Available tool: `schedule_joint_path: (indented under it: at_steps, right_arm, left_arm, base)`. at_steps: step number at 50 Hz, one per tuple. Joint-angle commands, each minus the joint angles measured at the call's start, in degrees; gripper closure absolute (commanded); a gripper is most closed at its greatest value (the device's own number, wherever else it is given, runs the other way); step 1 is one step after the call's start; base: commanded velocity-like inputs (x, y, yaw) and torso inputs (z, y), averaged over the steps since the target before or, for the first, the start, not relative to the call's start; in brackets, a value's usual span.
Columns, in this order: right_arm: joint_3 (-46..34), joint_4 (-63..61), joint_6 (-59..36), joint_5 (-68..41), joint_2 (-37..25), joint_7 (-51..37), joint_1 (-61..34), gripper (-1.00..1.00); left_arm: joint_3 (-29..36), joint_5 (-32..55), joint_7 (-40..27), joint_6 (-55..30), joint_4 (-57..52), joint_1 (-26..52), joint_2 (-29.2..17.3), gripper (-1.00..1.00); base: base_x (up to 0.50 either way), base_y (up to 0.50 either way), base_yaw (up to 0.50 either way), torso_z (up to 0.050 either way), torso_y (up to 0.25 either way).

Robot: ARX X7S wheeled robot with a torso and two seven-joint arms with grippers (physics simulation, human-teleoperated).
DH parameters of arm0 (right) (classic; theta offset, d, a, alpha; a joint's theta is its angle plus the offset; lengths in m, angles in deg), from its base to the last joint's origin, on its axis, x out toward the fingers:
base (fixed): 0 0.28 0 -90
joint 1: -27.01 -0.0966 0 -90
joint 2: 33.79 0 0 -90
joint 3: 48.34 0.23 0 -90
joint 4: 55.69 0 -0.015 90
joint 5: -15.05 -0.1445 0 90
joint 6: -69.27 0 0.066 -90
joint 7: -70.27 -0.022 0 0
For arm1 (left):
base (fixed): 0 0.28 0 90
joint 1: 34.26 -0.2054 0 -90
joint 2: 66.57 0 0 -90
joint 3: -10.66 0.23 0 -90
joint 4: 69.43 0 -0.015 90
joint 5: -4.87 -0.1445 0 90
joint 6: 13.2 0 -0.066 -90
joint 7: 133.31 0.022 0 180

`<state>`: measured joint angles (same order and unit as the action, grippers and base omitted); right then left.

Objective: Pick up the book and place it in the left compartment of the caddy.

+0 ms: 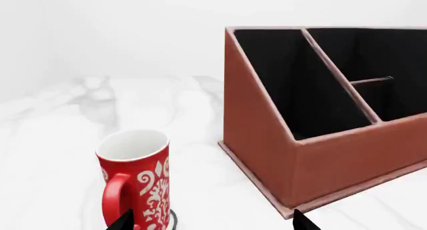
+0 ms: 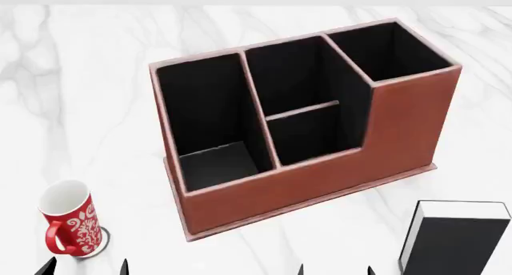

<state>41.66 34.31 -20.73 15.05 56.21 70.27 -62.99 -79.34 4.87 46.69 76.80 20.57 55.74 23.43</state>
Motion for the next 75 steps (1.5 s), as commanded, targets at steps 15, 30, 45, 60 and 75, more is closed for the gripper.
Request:
schedule_joint_path:
  at_steps: [15,30,45,60,75]
  right_arm:
    - [-1.6,-0.8,1.1,-0.7,-1.1,-2.5,0.7,-1.0]
    - [-2.5,-8.0,-0.7,-2.5,-3.5,-6.5,1.8,-1.0]
    - [-1.9,-39.1,-16.8,-3.3,-7.0,-9.2,3.3,-1.0]
    - [-4.6,-46.9,-22.1,-0.6,-9.3,-10.4,2.1,-1.0]
    - [-5.1,-46.4,-21.6,-1.2,-10.0,-11.0,1.9,-1.0]
  left_arm:
    - [0.5,1.4,-5.9,-4.3,-0.9,0.0,-0.9,-1.0]
    - [3.7,-0.4,-10.9,-10.4,-11.1,0.0,-3.4,-1.0]
    - [5.9,-3.3,-11.6,-22.8,-40.3,-2.6,-6.2,-1.0]
    - [7.0,-3.5,-12.2,-27.4,-48.4,-2.4,-7.4,-1.0]
    - [7.6,-2.5,-13.0,-27.4,-48.7,-2.2,-8.0,-1.0]
  base:
    - [0.0,0.0,0.0,0.0,0.0]
    - [0.0,0.0,0.0,0.0,0.0]
    - [0.0,0.0,0.0,0.0,0.0]
    - [0.02,0.0,0.0,0.0,0.0]
    - [0.49,0.0,0.0,0.0,0.0]
